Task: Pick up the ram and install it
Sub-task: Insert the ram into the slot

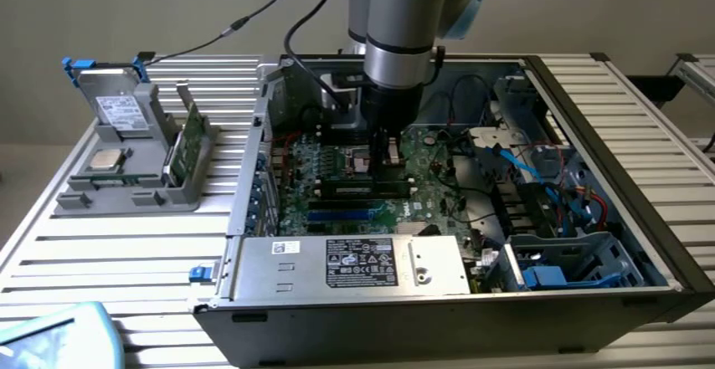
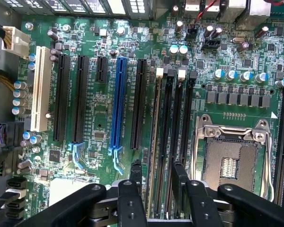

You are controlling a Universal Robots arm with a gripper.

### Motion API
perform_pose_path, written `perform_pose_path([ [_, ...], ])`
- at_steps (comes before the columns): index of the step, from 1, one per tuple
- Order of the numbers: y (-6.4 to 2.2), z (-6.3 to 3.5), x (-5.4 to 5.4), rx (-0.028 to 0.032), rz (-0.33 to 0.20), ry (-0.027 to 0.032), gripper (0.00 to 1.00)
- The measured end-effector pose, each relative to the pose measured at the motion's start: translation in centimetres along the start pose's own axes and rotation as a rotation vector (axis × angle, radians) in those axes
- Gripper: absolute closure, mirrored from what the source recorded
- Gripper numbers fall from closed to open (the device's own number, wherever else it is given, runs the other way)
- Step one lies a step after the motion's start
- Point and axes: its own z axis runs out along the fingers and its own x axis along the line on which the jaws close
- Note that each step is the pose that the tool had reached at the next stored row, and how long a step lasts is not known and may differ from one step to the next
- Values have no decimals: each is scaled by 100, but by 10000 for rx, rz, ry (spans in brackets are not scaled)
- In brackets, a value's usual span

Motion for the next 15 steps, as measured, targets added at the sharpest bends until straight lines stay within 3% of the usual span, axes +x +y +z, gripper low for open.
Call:
perform_pose_path([
  [15, 172, -31, -10, 21, 2, 0, 61],
])
